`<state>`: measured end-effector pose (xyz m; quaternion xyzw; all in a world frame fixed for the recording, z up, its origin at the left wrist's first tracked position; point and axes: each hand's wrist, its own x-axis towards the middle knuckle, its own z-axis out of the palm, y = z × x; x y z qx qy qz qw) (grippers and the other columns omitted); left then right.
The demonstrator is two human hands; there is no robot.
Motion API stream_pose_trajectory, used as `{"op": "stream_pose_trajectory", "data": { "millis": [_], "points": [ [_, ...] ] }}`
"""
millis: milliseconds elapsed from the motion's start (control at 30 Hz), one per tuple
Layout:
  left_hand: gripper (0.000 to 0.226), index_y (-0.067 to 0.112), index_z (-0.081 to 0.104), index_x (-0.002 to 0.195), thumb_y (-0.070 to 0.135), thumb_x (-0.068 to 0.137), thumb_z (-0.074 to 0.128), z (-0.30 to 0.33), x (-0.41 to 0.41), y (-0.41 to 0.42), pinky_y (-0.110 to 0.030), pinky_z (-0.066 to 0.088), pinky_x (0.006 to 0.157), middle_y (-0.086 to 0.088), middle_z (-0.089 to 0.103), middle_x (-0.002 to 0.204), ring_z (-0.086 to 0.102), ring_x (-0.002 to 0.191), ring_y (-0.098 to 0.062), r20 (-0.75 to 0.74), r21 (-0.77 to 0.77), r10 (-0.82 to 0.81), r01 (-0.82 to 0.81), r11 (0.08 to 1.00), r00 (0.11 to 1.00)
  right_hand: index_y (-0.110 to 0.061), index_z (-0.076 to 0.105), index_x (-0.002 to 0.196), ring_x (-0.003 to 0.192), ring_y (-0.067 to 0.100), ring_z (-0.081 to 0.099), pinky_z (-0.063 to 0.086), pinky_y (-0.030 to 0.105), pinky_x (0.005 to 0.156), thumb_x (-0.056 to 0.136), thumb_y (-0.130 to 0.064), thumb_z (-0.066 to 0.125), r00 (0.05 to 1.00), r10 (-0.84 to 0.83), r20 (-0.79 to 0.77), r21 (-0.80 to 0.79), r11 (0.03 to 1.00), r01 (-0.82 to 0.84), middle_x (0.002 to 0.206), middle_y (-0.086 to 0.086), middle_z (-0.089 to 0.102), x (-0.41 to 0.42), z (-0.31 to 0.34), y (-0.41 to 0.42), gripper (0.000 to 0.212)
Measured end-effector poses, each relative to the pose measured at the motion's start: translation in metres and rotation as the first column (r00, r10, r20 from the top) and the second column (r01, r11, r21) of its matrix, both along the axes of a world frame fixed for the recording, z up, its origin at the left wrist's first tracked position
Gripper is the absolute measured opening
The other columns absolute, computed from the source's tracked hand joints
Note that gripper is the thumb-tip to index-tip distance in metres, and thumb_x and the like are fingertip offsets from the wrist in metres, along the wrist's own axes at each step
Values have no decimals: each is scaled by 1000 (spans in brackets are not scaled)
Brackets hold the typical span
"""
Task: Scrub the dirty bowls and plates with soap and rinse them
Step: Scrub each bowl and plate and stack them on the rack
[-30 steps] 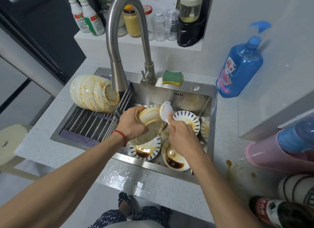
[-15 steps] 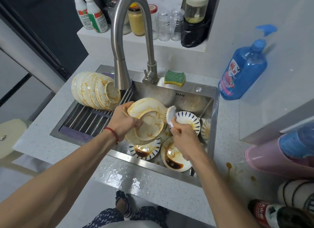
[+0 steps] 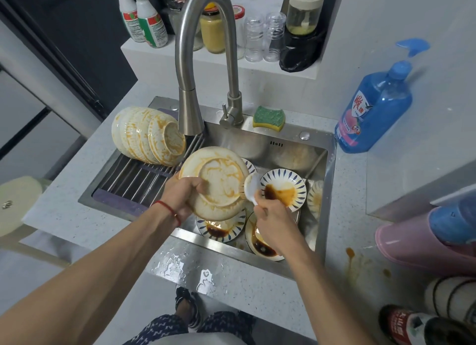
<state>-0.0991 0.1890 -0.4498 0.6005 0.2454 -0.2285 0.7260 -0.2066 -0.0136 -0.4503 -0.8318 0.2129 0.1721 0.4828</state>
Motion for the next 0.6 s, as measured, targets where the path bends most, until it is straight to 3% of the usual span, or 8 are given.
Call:
{"op": "stream_pose_trajectory", "data": {
  "millis": [100,233,367,467,600],
  "points": [
    [87,1,65,129,-7,42,65,-2,-3,1,-70,57,80,-19,72,125,66,116,-44,-79,-44,24,-27,999,997,-32,48,150,99,18,60,54,38,89,107,-23,42,999,-32,-19,-7,999,32,124,3,64,3,-8,-1,45],
    [45,7,68,112,-10,75,48,1,-9,-8,-62,57,78,-17,75,112,67,108,-41,-134,-88,68,-80,993,989,-37,39,154,114,21,58,48,38,93,108,-27,41,999,33,-23,-7,999,-33,134,3,57,-1,-7,13,48],
    [49,8,67,118,-10,80,41,-5,-9,-7,-62,59,74,-18,73,117,66,111,-44,-190,-195,134,-172,966,973,-38,39,154,110,24,56,49,45,95,108,-30,38,1000,7,-26,-74,997,-9,127,4,57,0,-9,21,46],
    [51,8,65,120,-10,82,37,-10,-10,-2,-63,56,78,-19,70,120,64,111,-45,-237,-242,177,-235,942,955,-48,31,152,118,34,53,46,52,97,106,-39,33,993,117,-24,-108,987,-119,128,9,55,-9,-8,40,47],
    [43,7,64,114,-8,86,35,-14,-11,5,-64,52,80,-19,70,109,63,104,-45,-274,-283,229,-306,909,934,-42,31,156,116,33,55,46,44,95,109,-30,35,994,106,-14,-186,977,-107,123,9,57,0,-3,45,49]
  ]
}}
